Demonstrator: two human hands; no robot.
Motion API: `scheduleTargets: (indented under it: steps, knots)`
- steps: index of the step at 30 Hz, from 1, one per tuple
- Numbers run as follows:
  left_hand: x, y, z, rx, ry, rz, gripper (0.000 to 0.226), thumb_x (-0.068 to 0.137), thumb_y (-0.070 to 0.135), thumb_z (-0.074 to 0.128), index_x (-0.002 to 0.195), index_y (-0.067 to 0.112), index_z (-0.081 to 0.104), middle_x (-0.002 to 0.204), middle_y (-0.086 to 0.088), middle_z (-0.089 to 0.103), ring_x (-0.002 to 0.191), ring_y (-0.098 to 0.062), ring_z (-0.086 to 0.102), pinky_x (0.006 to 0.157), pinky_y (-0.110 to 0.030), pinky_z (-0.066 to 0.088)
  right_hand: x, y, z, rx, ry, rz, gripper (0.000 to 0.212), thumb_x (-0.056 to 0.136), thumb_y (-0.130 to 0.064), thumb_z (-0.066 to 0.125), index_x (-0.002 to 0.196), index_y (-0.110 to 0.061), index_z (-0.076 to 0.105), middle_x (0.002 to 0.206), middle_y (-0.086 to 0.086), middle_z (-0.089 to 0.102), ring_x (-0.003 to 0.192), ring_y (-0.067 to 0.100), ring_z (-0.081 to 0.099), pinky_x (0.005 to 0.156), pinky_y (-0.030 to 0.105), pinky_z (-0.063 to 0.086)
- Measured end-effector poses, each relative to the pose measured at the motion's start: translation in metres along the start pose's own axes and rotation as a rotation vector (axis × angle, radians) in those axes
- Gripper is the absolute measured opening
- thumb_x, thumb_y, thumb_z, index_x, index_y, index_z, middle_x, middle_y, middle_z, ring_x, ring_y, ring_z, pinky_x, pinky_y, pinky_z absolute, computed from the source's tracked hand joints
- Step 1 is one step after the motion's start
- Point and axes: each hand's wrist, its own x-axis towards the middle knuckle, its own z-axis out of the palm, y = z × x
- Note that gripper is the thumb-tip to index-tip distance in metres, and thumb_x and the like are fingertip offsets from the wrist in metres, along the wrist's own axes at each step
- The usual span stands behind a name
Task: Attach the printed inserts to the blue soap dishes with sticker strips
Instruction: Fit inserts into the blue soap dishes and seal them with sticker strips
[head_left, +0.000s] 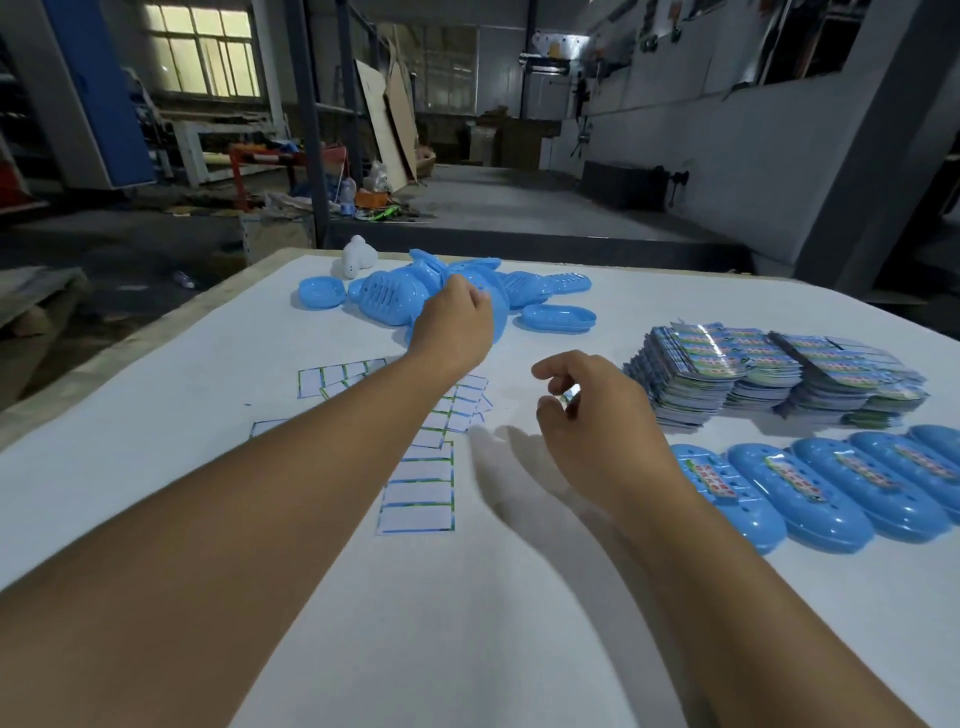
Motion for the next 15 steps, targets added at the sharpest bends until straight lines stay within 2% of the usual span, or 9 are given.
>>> scheduleTargets:
  steps: [2,3,4,6,8,11,13,15]
  knots:
    - [-0.015,0.003,-0.019,-0.207,-0.019,-0.118,0.023,0.103,0.033,0.042,0.09,0.018,0.053,0.085,0.001,0.058,0.087,-0.022,0.061,0.082,-0.043,0.058,0.001,0.002,0.0,-0.003,0.011,0.013,0.039,0.093,-0.018,0.063,0.13,-0.028,0.059,0.117,-0.005,0.057,0.092,0.008,0.052,0.085,0.029,0.044]
    - [-0.026,0.004,-0.027,-0.331,-0.042,-0.171,0.023,0.102,0.03,0.044,0.086,0.017,0.056,0.089,-0.003,0.063,0.087,-0.025,0.065,0.081,-0.044,0.06,0.001,0.003,0.0,-0.007,0.015,0.009,0.045,0.092,-0.023,0.065,0.135,-0.03,0.055,0.124,-0.004,0.055,0.098,0.009,0.054,0.086,0.026,0.041]
    - [-0.037,0.005,-0.035,-0.454,-0.071,-0.22,0.022,0.101,0.027,0.046,0.087,0.017,0.059,0.096,-0.008,0.068,0.085,-0.025,0.069,0.076,-0.043,0.062,0.001,0.004,0.0,-0.006,0.018,0.001,0.051,0.091,-0.028,0.067,0.14,-0.031,0.05,0.129,-0.003,0.052,0.105,0.012,0.054,0.088,0.025,0.039]
    - [-0.06,0.006,-0.048,-0.65,-0.14,-0.327,0.017,0.099,0.022,0.048,0.101,0.016,0.063,0.102,-0.011,0.072,0.082,-0.024,0.072,0.061,-0.035,0.062,0.001,0.006,0.0,0.001,0.005,-0.007,0.062,0.09,-0.04,0.069,0.146,-0.032,0.044,0.137,-0.003,0.049,0.119,0.015,0.053,0.095,0.027,0.038]
    - [-0.08,0.004,-0.055,-0.781,-0.193,-0.412,0.015,0.099,0.02,0.048,0.104,0.019,0.063,0.093,-0.005,0.075,0.074,-0.019,0.074,0.051,-0.027,0.056,0.0,0.006,0.001,0.011,-0.025,-0.001,0.064,0.089,-0.048,0.068,0.147,-0.032,0.045,0.141,-0.006,0.053,0.125,0.014,0.054,0.102,0.032,0.044]
    - [-0.099,0.001,-0.062,-0.821,-0.19,-0.494,0.015,0.102,0.021,0.049,0.097,0.017,0.062,0.084,-0.005,0.072,0.061,-0.016,0.068,0.044,-0.021,0.051,-0.002,0.004,0.001,0.033,-0.094,-0.016,0.056,0.09,-0.053,0.066,0.14,-0.032,0.054,0.126,-0.012,0.065,0.111,0.01,0.063,0.098,0.038,0.052]
    - [-0.104,-0.004,-0.067,-0.83,-0.182,-0.537,0.018,0.102,0.021,0.051,0.092,0.012,0.063,0.083,-0.009,0.071,0.061,-0.017,0.065,0.045,-0.022,0.051,-0.005,0.003,-0.001,0.048,-0.136,-0.025,0.053,0.089,-0.055,0.066,0.136,-0.032,0.058,0.121,-0.015,0.066,0.103,0.006,0.064,0.093,0.035,0.053]
    - [-0.107,-0.011,-0.07,-0.68,-0.162,-0.454,0.025,0.1,0.025,0.053,0.09,0.007,0.066,0.081,-0.011,0.07,0.057,-0.018,0.063,0.048,-0.027,0.052,-0.008,0.004,-0.002,0.017,-0.147,-0.028,0.044,0.089,-0.055,0.067,0.127,-0.034,0.063,0.111,-0.017,0.067,0.097,0.004,0.063,0.085,0.029,0.051]
